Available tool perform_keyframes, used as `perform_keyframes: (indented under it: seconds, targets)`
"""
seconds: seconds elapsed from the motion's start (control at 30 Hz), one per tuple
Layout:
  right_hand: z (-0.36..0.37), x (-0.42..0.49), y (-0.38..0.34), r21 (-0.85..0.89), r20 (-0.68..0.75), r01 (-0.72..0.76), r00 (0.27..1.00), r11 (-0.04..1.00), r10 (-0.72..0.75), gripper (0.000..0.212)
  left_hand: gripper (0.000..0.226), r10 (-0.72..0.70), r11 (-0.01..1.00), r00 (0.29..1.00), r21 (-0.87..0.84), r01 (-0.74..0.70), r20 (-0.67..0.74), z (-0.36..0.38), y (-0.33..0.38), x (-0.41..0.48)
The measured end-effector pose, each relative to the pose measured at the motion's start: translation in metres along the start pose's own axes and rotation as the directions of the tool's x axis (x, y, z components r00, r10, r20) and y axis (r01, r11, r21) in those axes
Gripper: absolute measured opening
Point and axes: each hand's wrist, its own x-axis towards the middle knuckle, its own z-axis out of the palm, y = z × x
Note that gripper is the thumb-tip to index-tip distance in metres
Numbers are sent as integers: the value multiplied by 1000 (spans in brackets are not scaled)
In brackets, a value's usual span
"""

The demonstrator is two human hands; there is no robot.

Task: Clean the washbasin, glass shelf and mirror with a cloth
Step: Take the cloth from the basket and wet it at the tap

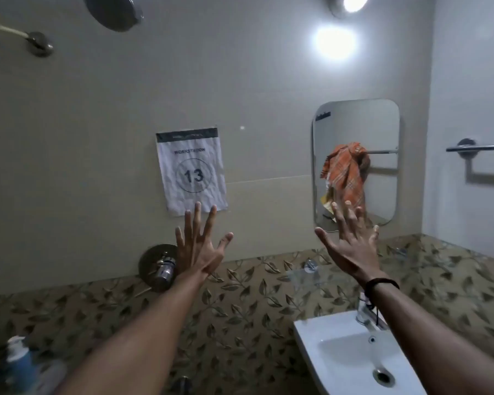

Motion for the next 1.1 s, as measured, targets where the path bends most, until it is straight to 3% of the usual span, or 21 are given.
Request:
perform_keyframes:
  seconds: [0.27,0.53,0.83,1.1]
  targets:
    - [-14,-103,117,-138,102,-264,955,955,278,77,85,137,985,971,-132,-113,197,104,104,-70]
    - [-52,-186,201,-195,108,-459,869,867,484,78,82,261,955,895,-234,-184,361,168,201,-121]
    - [-72,-252,231,-320,77,-577,775,752,627,77,80,413,888,802,-387,-248,432,198,254,-162]
    - [-71,-308,224,-331,55,-687,671,647,740,77,79,539,820,705,-477,-315,461,217,267,-192]
